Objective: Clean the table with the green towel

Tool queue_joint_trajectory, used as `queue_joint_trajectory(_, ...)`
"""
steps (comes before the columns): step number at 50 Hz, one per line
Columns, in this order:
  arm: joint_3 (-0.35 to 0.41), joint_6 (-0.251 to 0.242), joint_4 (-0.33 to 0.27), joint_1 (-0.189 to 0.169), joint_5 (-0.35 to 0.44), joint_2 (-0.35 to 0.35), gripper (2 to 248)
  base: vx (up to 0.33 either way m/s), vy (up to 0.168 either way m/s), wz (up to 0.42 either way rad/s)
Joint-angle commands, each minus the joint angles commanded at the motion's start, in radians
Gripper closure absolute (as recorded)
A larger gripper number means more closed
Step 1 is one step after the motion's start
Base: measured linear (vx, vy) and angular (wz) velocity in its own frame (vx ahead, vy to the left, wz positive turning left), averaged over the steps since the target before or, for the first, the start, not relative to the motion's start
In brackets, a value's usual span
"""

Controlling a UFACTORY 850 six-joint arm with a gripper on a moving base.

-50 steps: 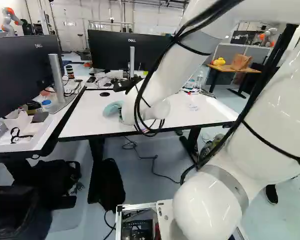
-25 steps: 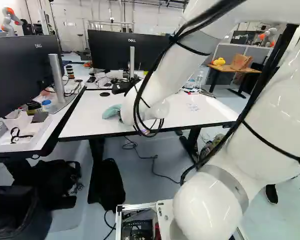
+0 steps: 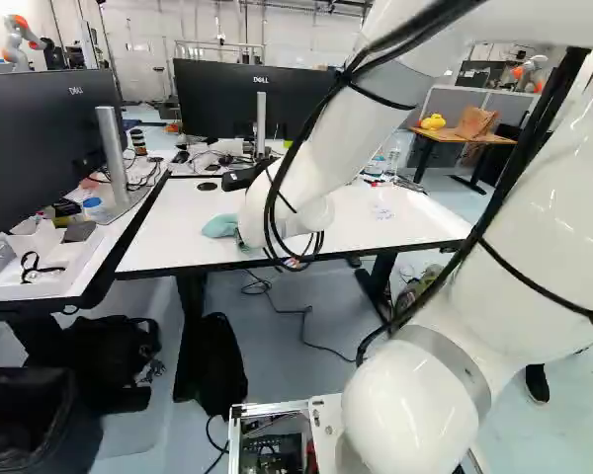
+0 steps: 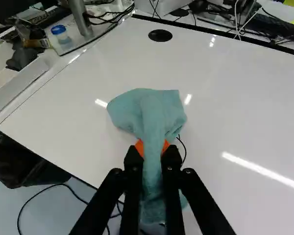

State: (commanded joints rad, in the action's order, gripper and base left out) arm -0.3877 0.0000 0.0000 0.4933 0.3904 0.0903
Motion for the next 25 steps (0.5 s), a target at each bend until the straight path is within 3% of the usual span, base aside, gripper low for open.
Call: queue_joint_trajectory(25, 0.0, 0.0, 0.0, 0.0, -0.066, 0.0, 200, 0.0, 0.0, 0.0)
